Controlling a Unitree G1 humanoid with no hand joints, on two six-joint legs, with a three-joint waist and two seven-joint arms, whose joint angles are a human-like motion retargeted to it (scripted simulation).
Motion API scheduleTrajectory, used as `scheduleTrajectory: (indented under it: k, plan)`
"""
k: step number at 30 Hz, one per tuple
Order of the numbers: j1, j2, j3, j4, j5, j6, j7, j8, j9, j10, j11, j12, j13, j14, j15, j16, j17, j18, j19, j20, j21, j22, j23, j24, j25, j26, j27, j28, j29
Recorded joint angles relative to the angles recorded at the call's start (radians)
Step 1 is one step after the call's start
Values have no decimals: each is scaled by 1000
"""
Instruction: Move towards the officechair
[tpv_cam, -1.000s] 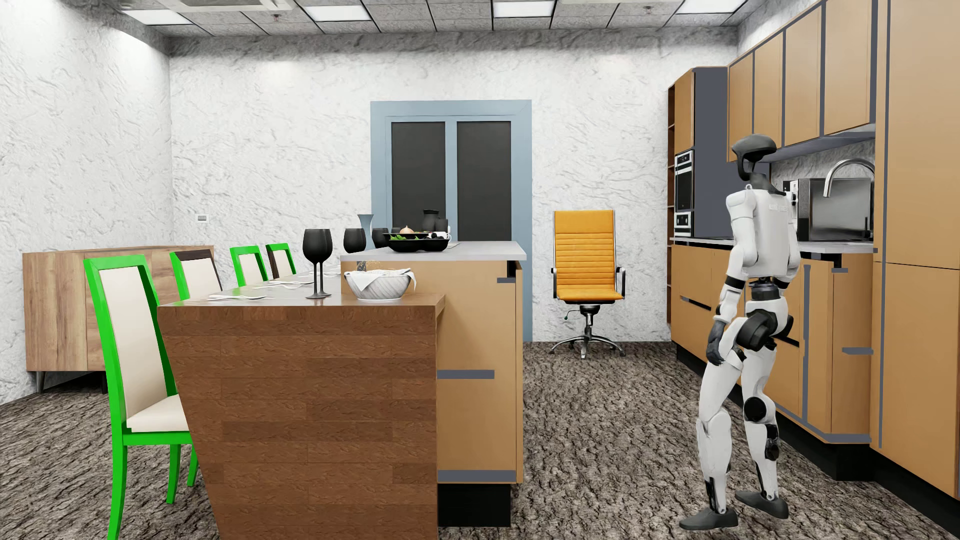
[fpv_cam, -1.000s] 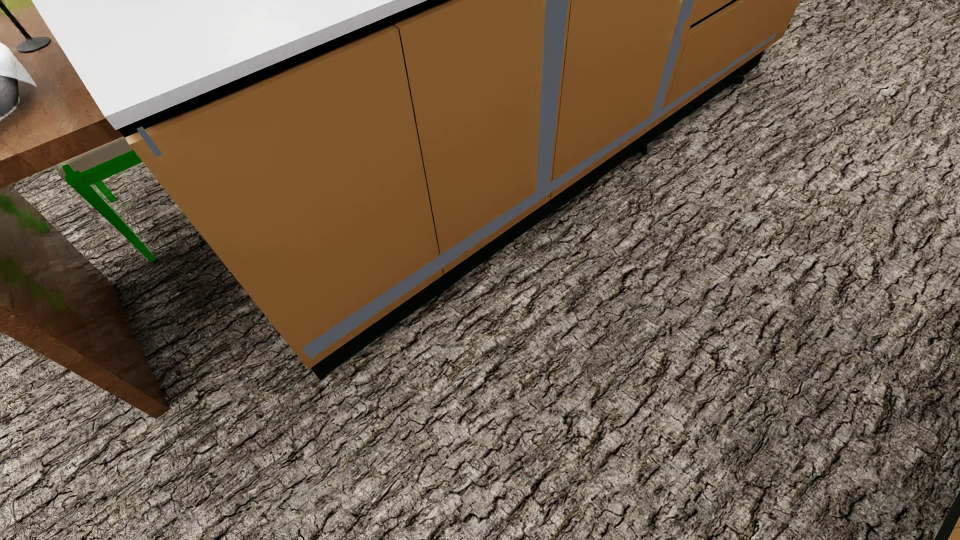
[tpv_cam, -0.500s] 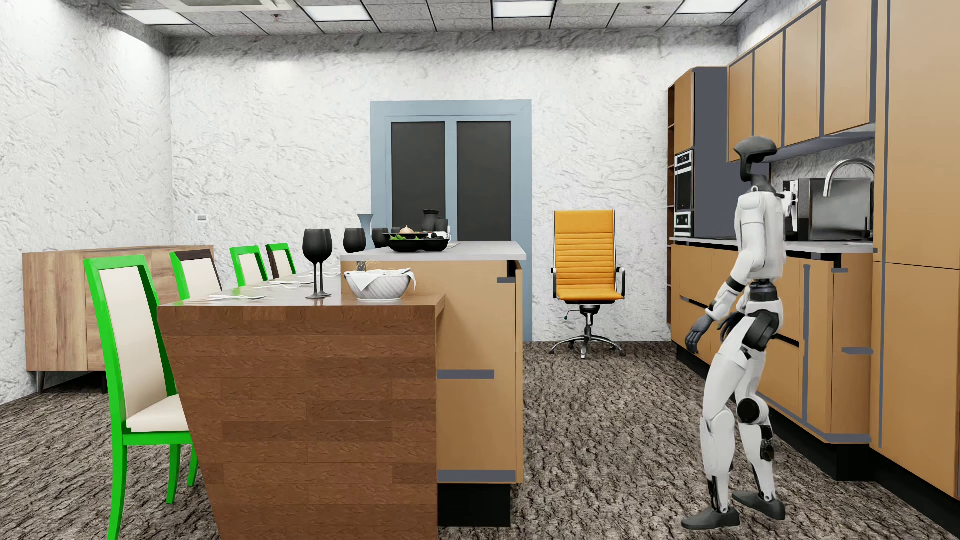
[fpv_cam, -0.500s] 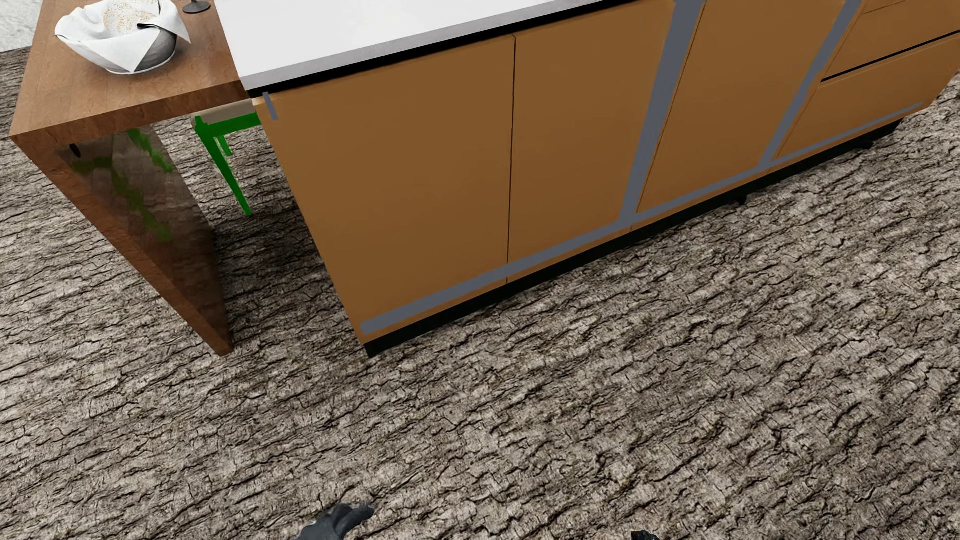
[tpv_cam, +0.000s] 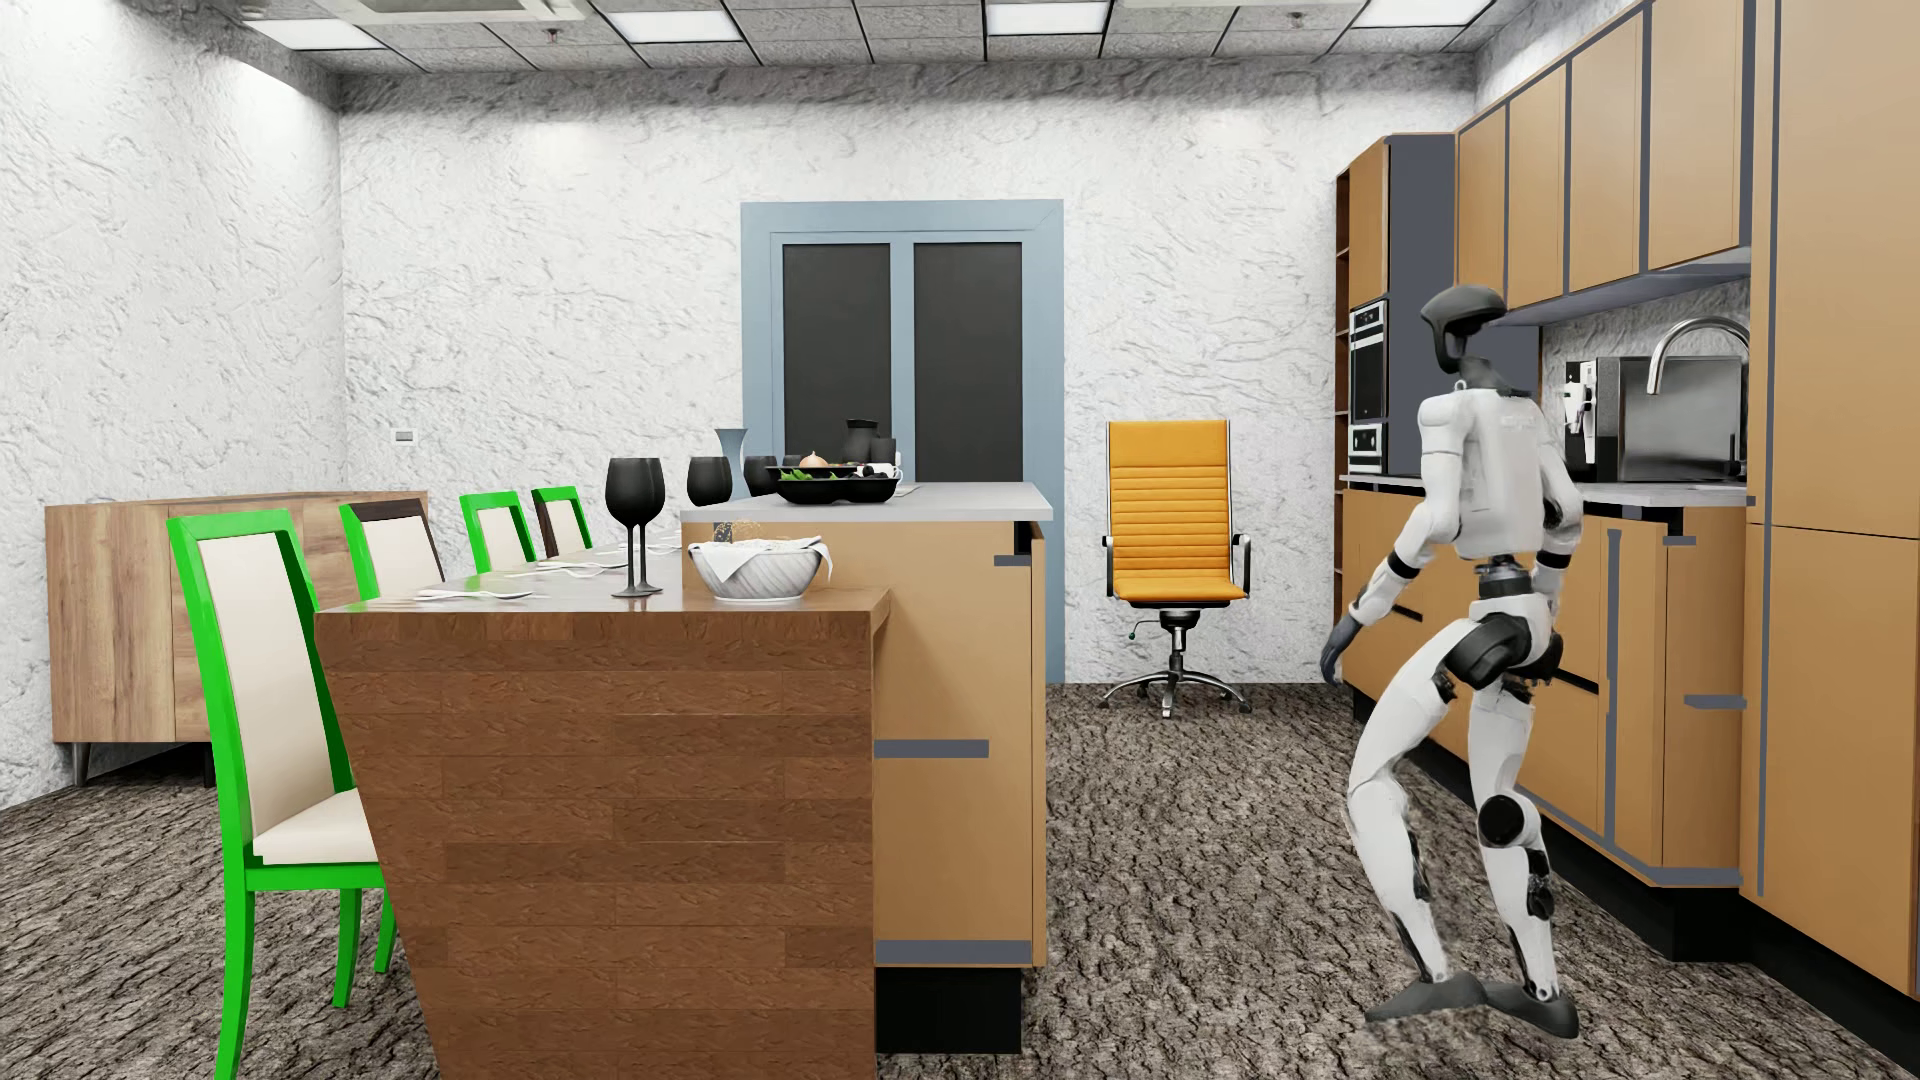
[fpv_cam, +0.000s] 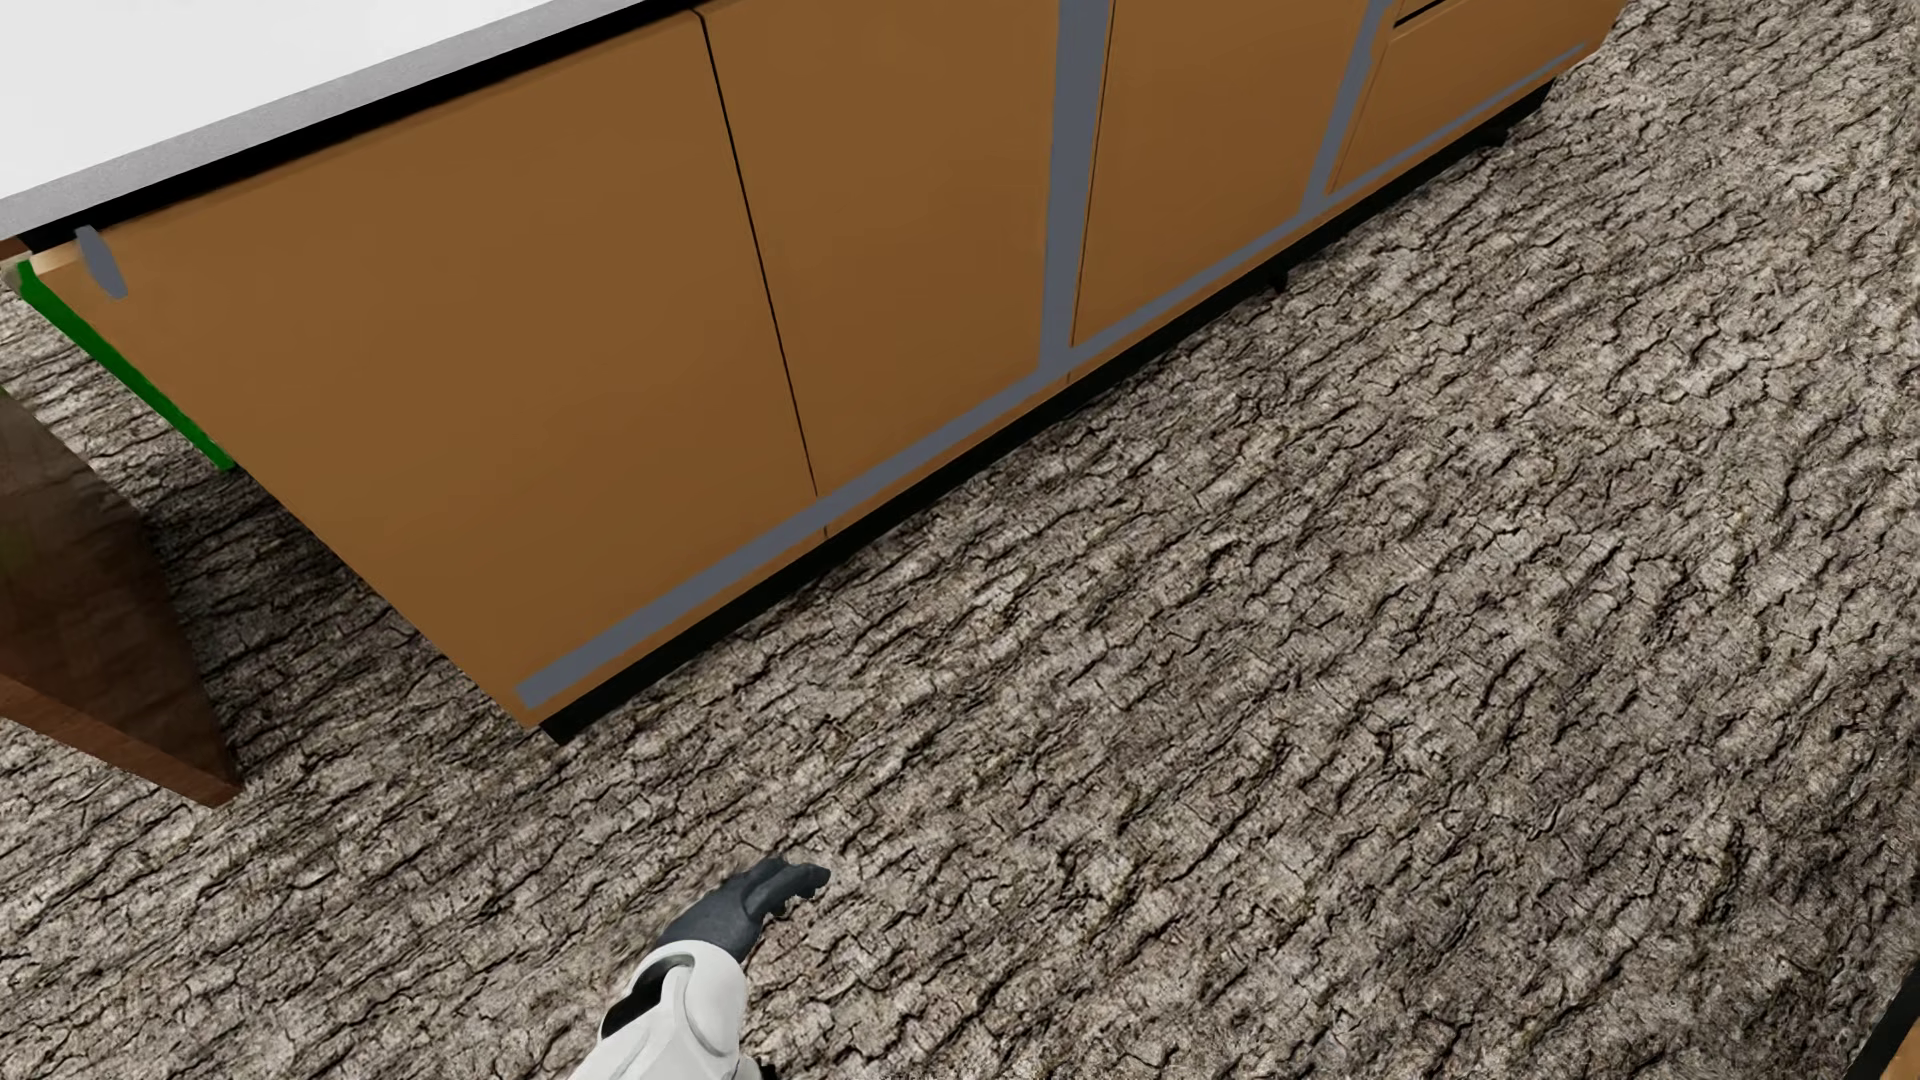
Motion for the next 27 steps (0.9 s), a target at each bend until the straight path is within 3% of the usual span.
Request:
scheduleTrajectory:
  k: [2, 4, 6, 8, 9, 10, 11, 12, 13, 14, 15, 16, 17, 18, 20, 22, 23, 24, 25, 26, 27]
  plan:
    - [-112, 14, 16, -201, 20, -6, -102, 67, 2, 174, -7, 57, -40, -33, -4, 1, -43, -100, -32, 26, 30, 10, -12, 10, 3, 8, -29, 3, -11]
    - [-202, 43, 30, -287, 48, -4, -31, 136, 5, 172, -22, 147, -116, -35, -11, 4, -104, -168, -49, 66, 92, 27, -35, -4, -16, 12, -52, 14, -7]
    - [-271, 78, 54, -358, 88, -1, 21, 222, 11, 17, -23, 260, -218, -37, -36, 15, -158, -209, -70, 100, 172, 55, -60, -13, -34, 29, -81, 2, -7]
    - [-278, 131, 86, -435, 118, -2, -45, 306, 20, -254, -9, 358, -304, -32, -49, 21, -187, -253, -86, 116, 261, 91, -98, 20, -61, 86, -98, -60, 3]
    - [-258, 162, 105, -454, 120, -5, -88, 334, 24, -364, 0, 403, -329, -4, -25, 23, -193, -254, -87, 119, 305, 105, -124, 54, -72, 108, -96, -101, 19]
    - [-237, 178, 124, -454, 123, -10, -102, 353, 31, -355, 42, 438, -353, 46, 22, 19, -195, -84, -92, 130, 350, 115, -136, 92, -63, 130, -88, -134, 34]
    - [-222, 173, 142, -427, 130, -17, -78, 371, 42, -303, 128, 466, -349, -5, 96, 7, -196, -49, -90, 154, 386, 121, -151, 119, -40, 148, -79, -148, 43]
    - [-188, 135, 161, -392, 126, -24, -61, 365, 53, -258, 268, 488, -324, -50, 253, -13, -193, -23, 67, 192, 421, 125, -164, 132, -10, 161, -68, -140, 54]
    - [-138, 71, 172, -353, 135, -29, -47, 390, 62, -239, 443, 503, -294, -104, 449, -38, -196, 1, 373, 228, 461, 127, -170, 130, 7, 166, -56, -127, 81]
    - [-74, -28, 187, -299, 131, -33, -15, 309, 68, -243, 642, 507, -270, -155, 570, -65, -208, -2, 407, 249, 498, 133, -173, 123, -3, 159, -41, -123, 124]
    - [5, -137, 183, -258, 91, -35, 17, 295, 72, -273, 802, 492, -245, -193, 526, -83, -214, -18, 409, 247, 510, 143, -172, 118, -32, 144, -26, -129, 149]
    - [98, -252, 166, -231, 11, -38, 42, 276, 73, -324, 901, 460, -214, -221, 454, -83, -197, -37, 414, 221, 482, 155, -156, 124, -51, 128, -10, -141, 127]
    - [196, -355, 138, -217, -73, -39, 60, 246, 71, -382, 921, 415, -178, -244, 381, -73, -164, -54, 389, 184, 417, 171, -124, 147, -36, 109, 6, -151, 67]
    - [292, -450, 106, -208, -136, -38, 80, 212, 67, -433, 881, 366, -153, -270, 335, -54, -130, -70, 313, 142, 331, 170, -80, 176, 4, 91, 29, -161, -3]
    - [475, -597, 47, -201, -169, -30, 120, 218, 62, -495, 662, 261, -132, -351, 292, 16, -100, -99, 238, 76, 181, 104, -22, 200, 80, 44, 87, -165, -100]
    - [659, -628, 3, -181, -159, -17, 140, 264, 68, -556, 235, 131, -75, -405, 363, 89, -130, -152, 214, 79, 90, 21, -32, 174, 130, 17, 68, -128, -95]
    - [742, -608, -14, -163, -166, -8, 138, 273, 73, -579, 15, 73, -41, -406, 395, 108, -138, -184, 199, 122, 60, -19, -37, 139, 139, 27, 51, -95, -90]
    - [810, -587, -26, -143, -190, -1, 119, 226, 79, -575, -81, 28, -2, -375, 415, 112, -138, -216, 166, 178, 41, -57, -40, 104, 136, 46, 41, -46, -91]
    - [856, -574, -36, -115, -225, 5, 96, 124, 85, -539, -18, 2, 33, -299, 466, 116, -128, -232, 163, 224, 31, -101, -35, 83, 125, 58, 36, 13, -90]
    - [867, -570, -45, -76, -238, 14, 59, 73, 92, -447, 114, 0, 57, -169, 506, 128, -107, -241, 168, 250, 29, -153, -25, 74, 113, 54, 31, 66, -87]
    - [820, -559, -51, -44, -223, 26, 13, 57, 101, -268, 238, 25, 61, 48, 434, 140, -87, -192, 116, 266, 31, -208, -8, 64, 100, 39, 29, 103, -81]
